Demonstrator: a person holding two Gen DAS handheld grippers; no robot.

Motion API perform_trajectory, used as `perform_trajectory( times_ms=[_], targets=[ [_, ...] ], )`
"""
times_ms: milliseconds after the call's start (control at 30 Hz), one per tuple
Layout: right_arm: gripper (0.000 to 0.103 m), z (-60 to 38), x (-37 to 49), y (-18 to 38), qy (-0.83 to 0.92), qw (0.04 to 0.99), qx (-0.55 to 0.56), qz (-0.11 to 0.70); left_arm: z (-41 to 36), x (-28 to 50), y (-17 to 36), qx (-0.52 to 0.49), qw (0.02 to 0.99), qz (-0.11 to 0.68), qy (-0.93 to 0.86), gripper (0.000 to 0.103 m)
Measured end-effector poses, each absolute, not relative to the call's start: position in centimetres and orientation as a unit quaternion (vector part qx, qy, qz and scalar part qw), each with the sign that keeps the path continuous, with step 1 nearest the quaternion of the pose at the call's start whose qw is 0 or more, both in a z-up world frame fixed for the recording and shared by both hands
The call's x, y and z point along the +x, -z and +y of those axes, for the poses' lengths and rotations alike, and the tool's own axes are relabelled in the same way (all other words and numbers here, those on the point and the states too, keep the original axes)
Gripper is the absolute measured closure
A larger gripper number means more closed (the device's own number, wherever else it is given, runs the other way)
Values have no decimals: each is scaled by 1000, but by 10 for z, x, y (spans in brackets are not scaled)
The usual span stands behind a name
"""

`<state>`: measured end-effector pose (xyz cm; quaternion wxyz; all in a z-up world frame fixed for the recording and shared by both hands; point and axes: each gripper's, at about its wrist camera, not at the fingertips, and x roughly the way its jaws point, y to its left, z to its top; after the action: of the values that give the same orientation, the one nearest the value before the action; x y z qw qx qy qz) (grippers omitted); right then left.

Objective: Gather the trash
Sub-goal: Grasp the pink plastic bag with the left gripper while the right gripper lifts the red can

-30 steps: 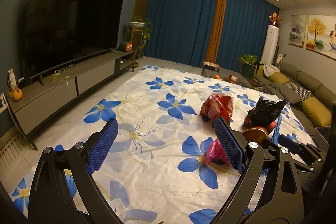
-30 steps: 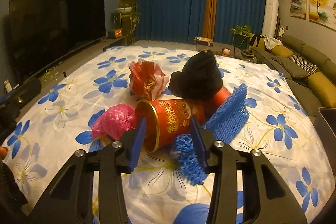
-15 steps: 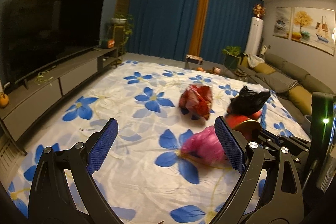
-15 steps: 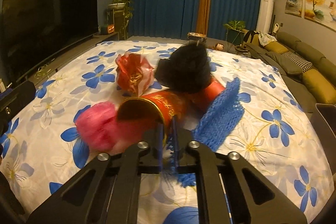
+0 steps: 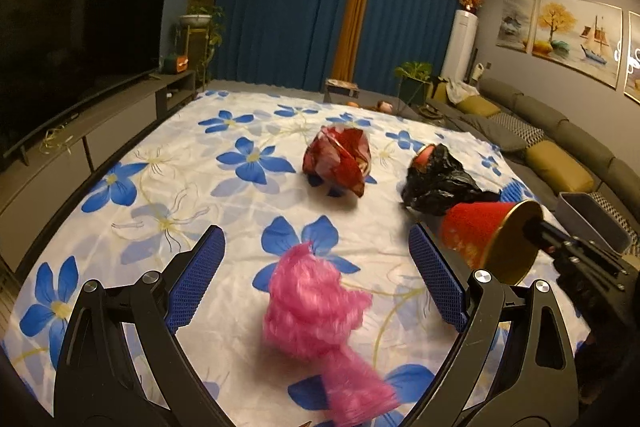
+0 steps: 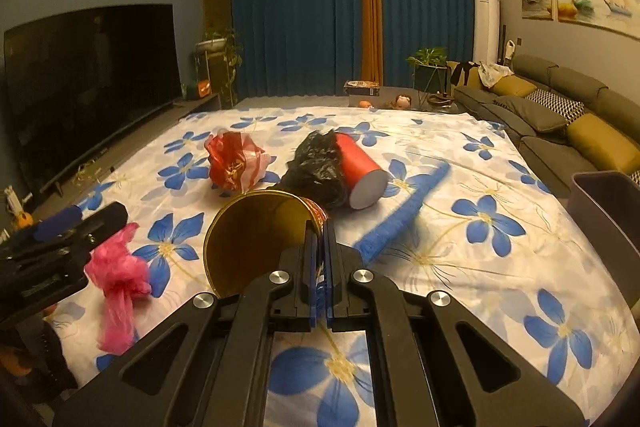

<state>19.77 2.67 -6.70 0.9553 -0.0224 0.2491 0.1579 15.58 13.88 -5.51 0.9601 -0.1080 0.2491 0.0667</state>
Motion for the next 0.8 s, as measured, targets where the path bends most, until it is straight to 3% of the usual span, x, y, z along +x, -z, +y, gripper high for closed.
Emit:
perform_trajectory(
  times_ms=[333, 467, 667, 800],
  targets=[
    [99, 11, 176, 59, -158, 960, -14, 230, 140, 143, 66, -116, 950, 285, -57, 12],
    [99, 7, 170, 54, -155, 962, -15, 222, 139, 144, 70, -115, 945, 303, -52, 17],
    [99, -2, 164, 52, -148, 965, -7, 219, 137, 151, 78, -112, 934, 337, -38, 36],
    [99, -9, 162, 50, -144, 965, 1, 218, 134, 152, 81, -112, 932, 343, -26, 54]
  ],
)
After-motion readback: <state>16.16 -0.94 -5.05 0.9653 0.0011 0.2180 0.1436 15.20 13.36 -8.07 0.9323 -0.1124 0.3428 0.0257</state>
